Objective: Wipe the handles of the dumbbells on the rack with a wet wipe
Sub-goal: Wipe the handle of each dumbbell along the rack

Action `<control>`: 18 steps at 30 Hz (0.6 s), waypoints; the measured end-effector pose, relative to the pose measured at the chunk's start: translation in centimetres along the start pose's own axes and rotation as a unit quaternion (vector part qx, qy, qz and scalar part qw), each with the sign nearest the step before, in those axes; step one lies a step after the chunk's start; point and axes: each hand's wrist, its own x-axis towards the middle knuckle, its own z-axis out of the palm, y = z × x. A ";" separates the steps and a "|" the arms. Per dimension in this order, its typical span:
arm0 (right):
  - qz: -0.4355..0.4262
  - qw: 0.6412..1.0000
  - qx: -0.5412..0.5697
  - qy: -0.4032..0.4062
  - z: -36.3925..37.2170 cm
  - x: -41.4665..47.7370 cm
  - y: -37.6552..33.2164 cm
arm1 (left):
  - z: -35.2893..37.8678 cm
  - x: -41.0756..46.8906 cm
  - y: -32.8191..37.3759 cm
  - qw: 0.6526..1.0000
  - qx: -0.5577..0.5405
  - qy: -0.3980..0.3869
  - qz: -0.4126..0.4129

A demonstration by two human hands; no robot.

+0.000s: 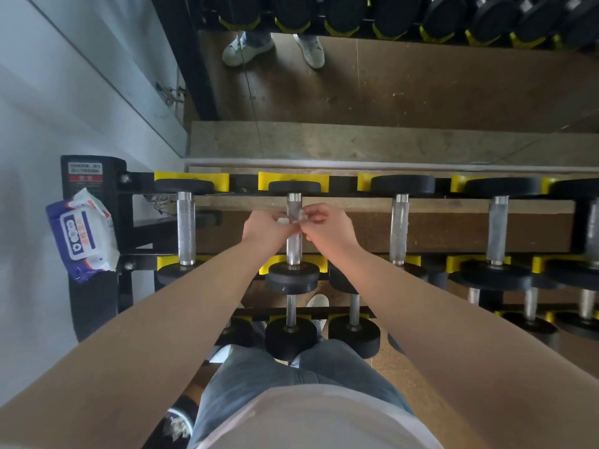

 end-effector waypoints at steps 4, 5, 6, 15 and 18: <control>0.053 0.994 0.089 0.044 0.1 0.7 -0.5 | 0.1 -0.2 -1.1 0.993 -0.117 -0.012 -0.031; 0.075 0.987 0.128 0.056 0.2 1.1 -1.0 | 0.0 -0.1 -1.3 0.989 -0.139 -0.001 -0.051; 0.094 0.979 0.169 0.069 0.3 1.4 -1.4 | -0.1 0.0 -1.5 0.986 -0.153 0.009 -0.071; 0.123 0.962 -0.211 -0.120 0.2 -0.2 0.8 | -0.2 0.1 -2.5 0.976 -0.168 -0.046 -0.134; 0.152 0.968 -0.149 -0.130 0.2 -0.1 1.2 | 0.1 0.0 -2.6 0.972 -0.178 -0.061 -0.141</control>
